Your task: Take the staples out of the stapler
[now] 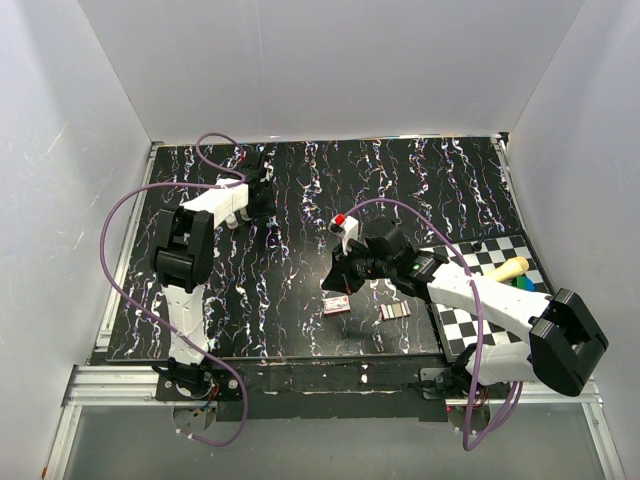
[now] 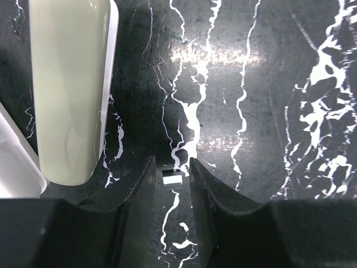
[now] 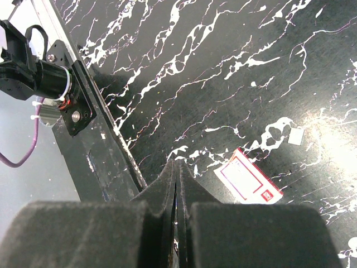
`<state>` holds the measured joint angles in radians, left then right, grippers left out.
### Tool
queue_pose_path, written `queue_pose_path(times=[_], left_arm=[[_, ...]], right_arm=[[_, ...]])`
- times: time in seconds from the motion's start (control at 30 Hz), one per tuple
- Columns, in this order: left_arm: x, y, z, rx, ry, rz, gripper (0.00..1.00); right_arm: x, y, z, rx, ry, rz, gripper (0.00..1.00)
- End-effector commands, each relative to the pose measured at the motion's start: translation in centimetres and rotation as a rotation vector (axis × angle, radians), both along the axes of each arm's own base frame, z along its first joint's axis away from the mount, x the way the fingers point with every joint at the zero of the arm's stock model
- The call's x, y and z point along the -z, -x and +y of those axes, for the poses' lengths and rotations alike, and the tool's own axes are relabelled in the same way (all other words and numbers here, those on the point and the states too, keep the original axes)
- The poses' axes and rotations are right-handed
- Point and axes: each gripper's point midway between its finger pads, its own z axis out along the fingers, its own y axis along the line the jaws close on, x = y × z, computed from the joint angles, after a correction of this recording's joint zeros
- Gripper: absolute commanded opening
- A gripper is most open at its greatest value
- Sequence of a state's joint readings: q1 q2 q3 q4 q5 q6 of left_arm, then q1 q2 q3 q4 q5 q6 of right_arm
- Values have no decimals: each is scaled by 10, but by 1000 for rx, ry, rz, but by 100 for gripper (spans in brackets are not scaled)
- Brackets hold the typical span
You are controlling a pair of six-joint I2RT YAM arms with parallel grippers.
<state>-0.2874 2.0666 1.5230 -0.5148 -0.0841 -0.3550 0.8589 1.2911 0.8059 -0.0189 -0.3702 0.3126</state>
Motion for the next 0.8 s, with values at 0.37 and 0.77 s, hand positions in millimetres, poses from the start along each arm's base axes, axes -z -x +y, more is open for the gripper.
queue_pose_path(times=[0.37,0.77], left_arm=[[26,11,1,9,-43,54,28],[25,35,-7,23,-40,73,25]], right_arm=[[-6,3,5,-23,-44,-16,1],[-11,5,2,-19,-53,-24,1]])
